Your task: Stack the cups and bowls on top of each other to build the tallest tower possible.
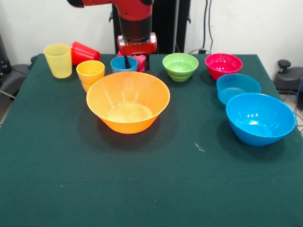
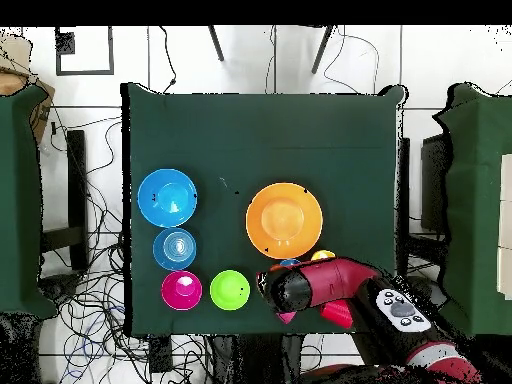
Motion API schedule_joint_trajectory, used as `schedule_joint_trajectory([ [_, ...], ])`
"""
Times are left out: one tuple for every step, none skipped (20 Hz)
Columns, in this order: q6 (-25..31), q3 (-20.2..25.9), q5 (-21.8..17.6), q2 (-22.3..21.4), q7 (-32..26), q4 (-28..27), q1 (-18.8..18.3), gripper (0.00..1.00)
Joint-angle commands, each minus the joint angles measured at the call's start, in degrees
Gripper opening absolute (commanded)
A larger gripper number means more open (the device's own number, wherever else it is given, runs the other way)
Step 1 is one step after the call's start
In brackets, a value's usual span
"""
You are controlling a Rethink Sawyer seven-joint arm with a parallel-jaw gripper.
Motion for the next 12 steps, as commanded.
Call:
schedule_joint_trajectory([
  [-3.3,3.2,-4.0,2.4,-2.0,-5.9,1.0,1.0],
  [-3.0,3.3,-3.9,2.2,-2.2,-5.8,0.9,1.0],
  [-2.8,3.5,-3.7,2.0,-2.3,-5.6,0.8,1.0],
  [-2.6,3.6,-3.6,1.9,-2.5,-5.5,0.7,1.0],
  [-2.6,3.8,-3.5,1.8,-2.6,-5.4,0.6,1.0],
  [-2.5,3.8,-3.5,1.8,-2.7,-5.4,0.5,1.0],
  [-2.5,3.9,-3.5,1.8,-2.8,-5.3,0.4,1.0],
  [-2.6,4.0,-3.5,1.8,-2.8,-5.2,0.3,1.0],
  [-2.8,3.8,-3.6,1.8,-2.7,-5.2,0.3,1.0],
  [-2.8,3.8,-3.7,1.9,-2.8,-5.2,0.3,1.0],
  [-2.8,3.7,-3.7,1.8,-2.7,-5.2,0.3,1.0],
  [-2.7,3.8,-3.7,1.7,-2.8,-5.1,0.2,1.0],
])
